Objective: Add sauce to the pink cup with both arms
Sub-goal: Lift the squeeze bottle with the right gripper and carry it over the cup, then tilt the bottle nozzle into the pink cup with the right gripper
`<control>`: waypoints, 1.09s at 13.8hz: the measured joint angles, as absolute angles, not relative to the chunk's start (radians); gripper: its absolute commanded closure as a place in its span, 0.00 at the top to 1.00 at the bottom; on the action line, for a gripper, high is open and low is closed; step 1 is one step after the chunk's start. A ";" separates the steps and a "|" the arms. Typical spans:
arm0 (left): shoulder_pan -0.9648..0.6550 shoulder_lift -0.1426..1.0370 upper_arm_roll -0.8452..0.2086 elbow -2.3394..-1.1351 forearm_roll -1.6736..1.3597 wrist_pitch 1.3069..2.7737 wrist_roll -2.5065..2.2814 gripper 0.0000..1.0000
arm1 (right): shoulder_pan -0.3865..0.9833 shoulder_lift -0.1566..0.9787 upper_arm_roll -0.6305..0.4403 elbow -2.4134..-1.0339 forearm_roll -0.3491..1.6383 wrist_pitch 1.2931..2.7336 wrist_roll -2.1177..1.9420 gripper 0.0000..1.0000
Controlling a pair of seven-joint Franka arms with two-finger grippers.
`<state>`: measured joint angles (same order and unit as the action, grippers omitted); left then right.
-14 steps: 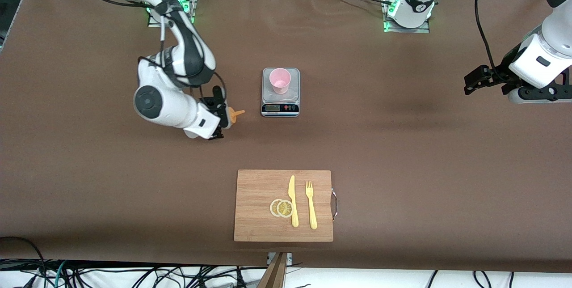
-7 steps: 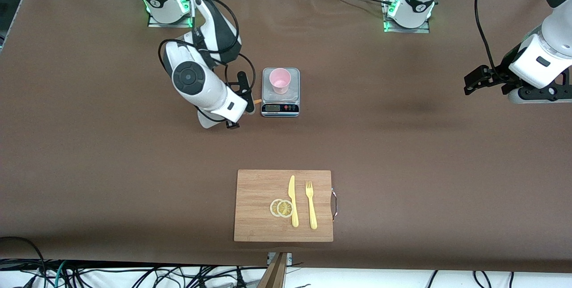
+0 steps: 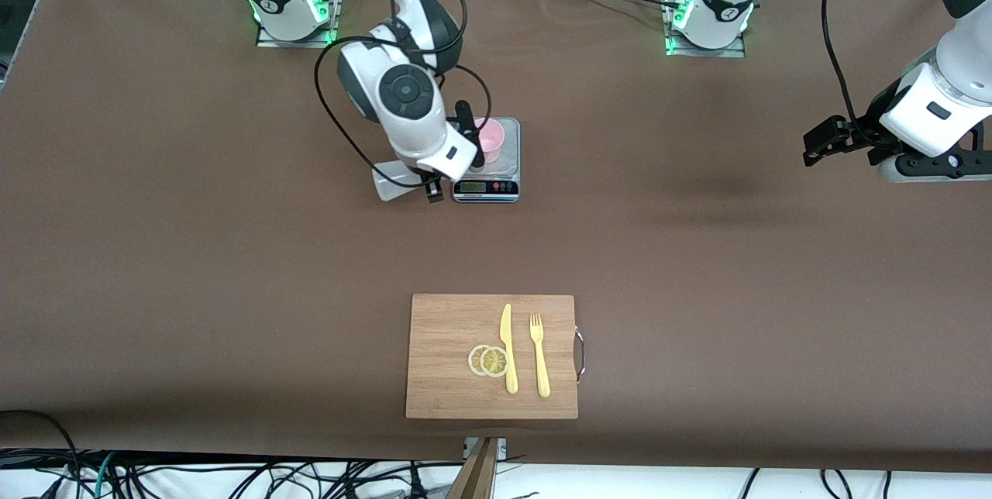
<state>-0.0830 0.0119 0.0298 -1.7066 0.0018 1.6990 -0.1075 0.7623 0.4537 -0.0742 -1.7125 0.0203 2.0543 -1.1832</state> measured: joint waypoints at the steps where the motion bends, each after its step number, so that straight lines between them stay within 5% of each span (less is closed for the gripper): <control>1: -0.083 0.012 0.030 -1.707 0.002 1.699 -0.107 1.00 | 0.771 0.454 -0.074 -1.713 0.003 2.041 -1.174 0.00; 15: -0.083 0.012 0.030 -1.706 0.002 1.699 -0.108 1.00 | 0.817 0.454 -0.075 -1.713 -0.117 1.892 -1.172 0.00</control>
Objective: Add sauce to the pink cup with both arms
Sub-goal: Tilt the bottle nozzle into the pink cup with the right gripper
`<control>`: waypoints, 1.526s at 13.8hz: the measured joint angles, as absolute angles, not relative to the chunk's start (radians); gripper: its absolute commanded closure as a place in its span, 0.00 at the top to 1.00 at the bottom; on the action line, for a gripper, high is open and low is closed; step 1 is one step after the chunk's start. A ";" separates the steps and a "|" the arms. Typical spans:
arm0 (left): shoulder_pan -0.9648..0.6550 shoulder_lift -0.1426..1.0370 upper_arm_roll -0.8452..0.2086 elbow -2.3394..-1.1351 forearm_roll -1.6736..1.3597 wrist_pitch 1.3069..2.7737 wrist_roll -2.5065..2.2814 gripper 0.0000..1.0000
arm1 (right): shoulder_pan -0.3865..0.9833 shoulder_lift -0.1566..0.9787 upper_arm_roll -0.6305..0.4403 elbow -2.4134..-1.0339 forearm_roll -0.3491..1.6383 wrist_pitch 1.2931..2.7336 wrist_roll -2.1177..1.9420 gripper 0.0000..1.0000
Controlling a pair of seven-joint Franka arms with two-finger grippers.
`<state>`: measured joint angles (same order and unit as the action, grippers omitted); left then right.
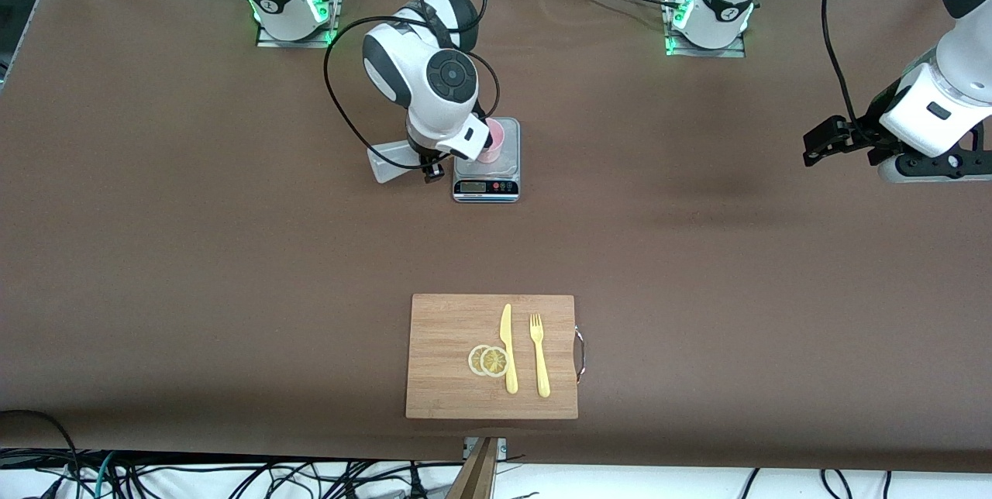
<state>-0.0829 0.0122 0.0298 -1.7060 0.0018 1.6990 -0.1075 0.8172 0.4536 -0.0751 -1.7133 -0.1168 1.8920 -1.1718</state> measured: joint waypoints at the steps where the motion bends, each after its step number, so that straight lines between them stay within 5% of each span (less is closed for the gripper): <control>1: -0.083 0.012 0.030 -1.706 0.002 1.699 -0.108 1.00 | 0.819 0.453 -0.075 -1.713 -0.120 1.890 -1.172 0.00; 21: -0.083 0.012 0.030 -1.705 0.002 1.699 -0.108 1.00 | 0.857 0.479 -0.075 -1.663 -0.171 1.871 -1.056 0.00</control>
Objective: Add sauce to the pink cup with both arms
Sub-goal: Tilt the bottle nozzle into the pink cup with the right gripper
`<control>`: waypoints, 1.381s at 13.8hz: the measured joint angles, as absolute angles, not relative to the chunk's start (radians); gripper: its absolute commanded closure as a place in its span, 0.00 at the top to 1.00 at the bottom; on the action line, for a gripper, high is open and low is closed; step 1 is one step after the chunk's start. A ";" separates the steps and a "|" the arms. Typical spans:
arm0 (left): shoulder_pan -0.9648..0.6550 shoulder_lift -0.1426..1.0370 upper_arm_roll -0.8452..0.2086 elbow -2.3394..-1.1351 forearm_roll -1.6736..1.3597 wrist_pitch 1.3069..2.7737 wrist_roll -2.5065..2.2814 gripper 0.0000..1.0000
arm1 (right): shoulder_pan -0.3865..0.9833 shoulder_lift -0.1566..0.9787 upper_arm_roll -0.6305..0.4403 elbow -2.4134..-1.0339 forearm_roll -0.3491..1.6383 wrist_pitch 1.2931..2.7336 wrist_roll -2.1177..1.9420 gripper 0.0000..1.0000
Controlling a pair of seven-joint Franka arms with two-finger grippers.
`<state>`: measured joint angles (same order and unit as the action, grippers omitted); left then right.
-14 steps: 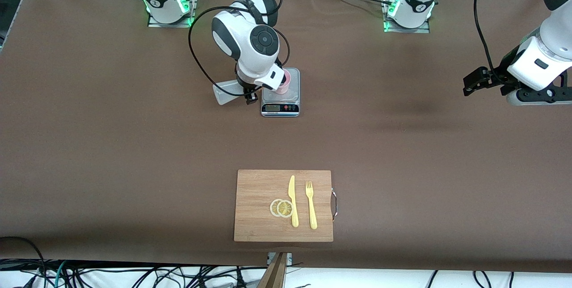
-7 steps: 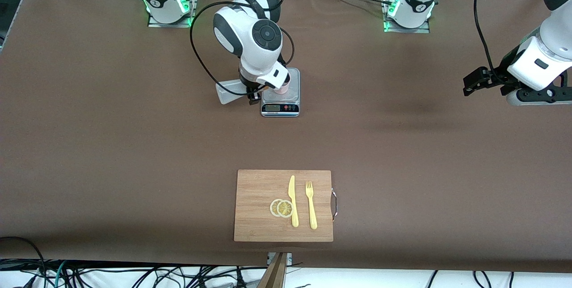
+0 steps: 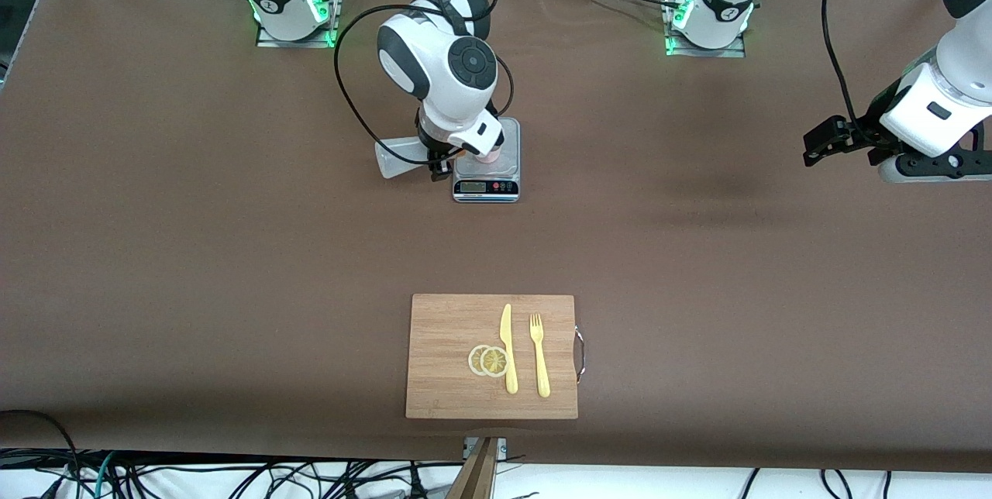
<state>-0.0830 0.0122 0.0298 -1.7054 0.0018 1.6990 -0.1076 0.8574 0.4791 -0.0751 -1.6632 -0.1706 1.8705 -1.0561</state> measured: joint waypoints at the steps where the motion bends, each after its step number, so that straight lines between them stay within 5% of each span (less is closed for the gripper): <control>1: -0.083 0.012 0.030 -1.705 0.002 1.699 -0.108 1.00 | 0.861 0.483 -0.075 -1.663 -0.179 1.867 -1.048 0.00; 19: -0.083 0.012 0.030 -1.705 0.002 1.699 -0.108 1.00 | 0.906 0.494 -0.075 -1.639 -0.234 1.761 -0.953 0.00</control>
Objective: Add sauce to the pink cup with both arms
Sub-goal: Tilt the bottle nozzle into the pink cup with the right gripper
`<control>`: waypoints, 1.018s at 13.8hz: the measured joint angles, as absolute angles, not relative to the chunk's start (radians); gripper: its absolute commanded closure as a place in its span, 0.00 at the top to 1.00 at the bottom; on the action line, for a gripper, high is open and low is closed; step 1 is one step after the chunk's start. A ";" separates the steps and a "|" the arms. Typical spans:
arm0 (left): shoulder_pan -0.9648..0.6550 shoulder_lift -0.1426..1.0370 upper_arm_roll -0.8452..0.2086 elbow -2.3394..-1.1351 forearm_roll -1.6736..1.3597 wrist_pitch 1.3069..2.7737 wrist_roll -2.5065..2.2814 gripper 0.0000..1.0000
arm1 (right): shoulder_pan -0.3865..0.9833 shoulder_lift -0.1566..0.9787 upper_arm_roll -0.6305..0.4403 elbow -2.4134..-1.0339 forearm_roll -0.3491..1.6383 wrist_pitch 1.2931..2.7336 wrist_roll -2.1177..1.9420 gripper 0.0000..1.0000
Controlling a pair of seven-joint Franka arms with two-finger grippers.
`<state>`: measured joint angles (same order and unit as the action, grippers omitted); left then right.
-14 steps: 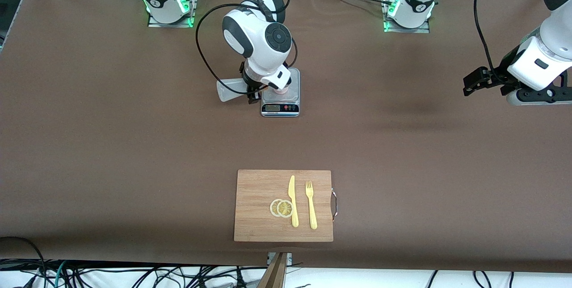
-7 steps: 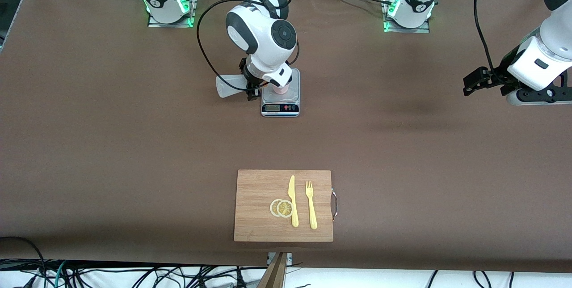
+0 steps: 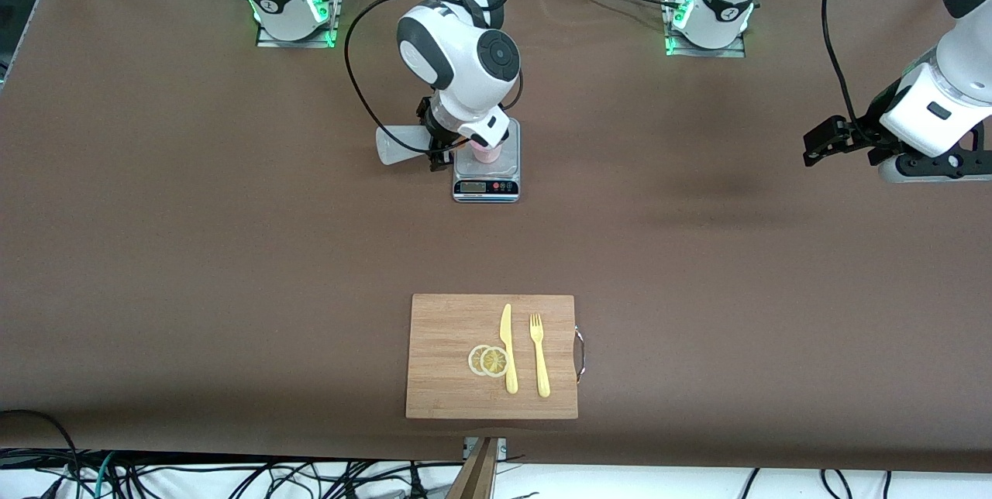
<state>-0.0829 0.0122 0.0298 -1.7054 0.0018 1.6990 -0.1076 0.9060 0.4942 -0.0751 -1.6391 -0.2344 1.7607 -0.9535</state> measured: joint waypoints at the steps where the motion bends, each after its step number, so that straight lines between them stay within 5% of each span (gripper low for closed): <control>1: -0.083 0.012 0.030 -1.705 0.002 1.699 -0.108 1.00 | 0.907 0.495 -0.075 -1.636 -0.238 1.752 -0.948 0.00; 14: -0.083 0.012 0.030 -1.705 0.002 1.699 -0.108 1.00 | 0.905 0.534 -0.080 -1.572 -0.240 1.705 -0.970 0.00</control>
<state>-0.0830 0.0122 0.0298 -1.7053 0.0018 1.6990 -0.1076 0.9049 0.5341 -0.0803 -1.5719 -0.2399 1.7054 -0.9696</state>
